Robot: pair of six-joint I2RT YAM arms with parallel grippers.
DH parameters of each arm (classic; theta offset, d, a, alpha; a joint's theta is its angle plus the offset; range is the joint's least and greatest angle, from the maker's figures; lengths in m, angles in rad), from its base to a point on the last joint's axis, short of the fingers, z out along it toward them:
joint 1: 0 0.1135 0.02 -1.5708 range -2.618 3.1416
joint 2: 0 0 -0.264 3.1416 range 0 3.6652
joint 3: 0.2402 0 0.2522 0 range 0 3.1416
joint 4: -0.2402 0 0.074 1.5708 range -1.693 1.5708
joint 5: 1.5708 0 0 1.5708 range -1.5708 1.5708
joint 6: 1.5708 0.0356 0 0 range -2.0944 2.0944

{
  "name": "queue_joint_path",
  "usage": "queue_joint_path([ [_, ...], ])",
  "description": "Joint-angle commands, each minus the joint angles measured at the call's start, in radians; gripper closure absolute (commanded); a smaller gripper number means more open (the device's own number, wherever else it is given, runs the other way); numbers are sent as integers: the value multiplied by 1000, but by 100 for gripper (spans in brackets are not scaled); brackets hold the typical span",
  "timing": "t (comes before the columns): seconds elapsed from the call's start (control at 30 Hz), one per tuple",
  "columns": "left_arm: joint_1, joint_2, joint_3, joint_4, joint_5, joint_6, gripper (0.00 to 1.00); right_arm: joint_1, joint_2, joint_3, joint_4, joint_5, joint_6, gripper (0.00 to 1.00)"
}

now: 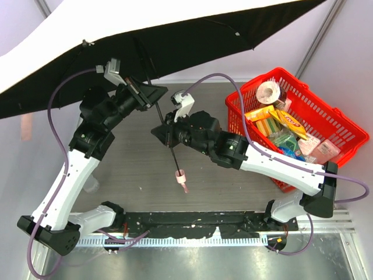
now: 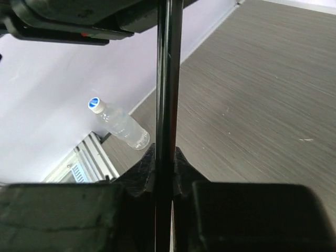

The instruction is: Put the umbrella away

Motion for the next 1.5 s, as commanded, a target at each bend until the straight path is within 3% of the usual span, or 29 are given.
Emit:
queue_joint_path([
  [0.0, 2, -23, 55, 109, 20, -24, 100, 2, -82, -140, 255, -85, -7, 100],
  [0.03, 2, -28, 49, 132, 36, -49, 100, 2, -137, -227, 306, -79, 10, 100],
  [0.07, 2, -34, 35, 155, 43, -81, 93, 2, -157, -259, 402, -82, 25, 100],
  [0.13, 2, -52, -5, 199, 5, -154, 58, 0, -213, -322, 471, -88, 48, 100],
  [0.2, 5, -87, -57, 241, -65, -216, 12, 0, -243, -354, 509, -91, 56, 100],
  [0.23, 8, -100, -80, 274, -94, -243, 1, 2, -266, -387, 530, -108, 59, 100],
  [0.4, 29, -74, -77, 356, -124, -337, 1, 0, -328, -440, 575, -107, 106, 100],
  [0.47, 35, -57, -91, 419, -122, -386, 6, 0, -346, -452, 569, -85, 106, 100],
  [0.57, 46, -42, -94, 437, -165, -425, 20, 2, -371, -471, 566, -76, 114, 100],
  [0.73, 48, -5, -54, 429, -234, -405, 27, 2, -394, -451, 543, -82, 105, 100],
  [0.87, 48, 81, 35, 525, -121, -379, 15, 2, -395, -428, 509, -74, 94, 100],
  [0.93, 40, 121, 104, 494, -63, -333, 12, 2, -391, -412, 486, -68, 88, 100],
  [1.07, 3, 127, 124, 465, -120, -248, 36, 5, -381, -388, 448, -45, 74, 100],
  [1.4, 0, 190, 211, 428, -194, -199, 38, 22, -354, -357, 416, -13, 51, 100],
  [1.47, 0, 196, 224, 437, -202, -198, 42, 28, -349, -351, 408, -2, 44, 100],
])
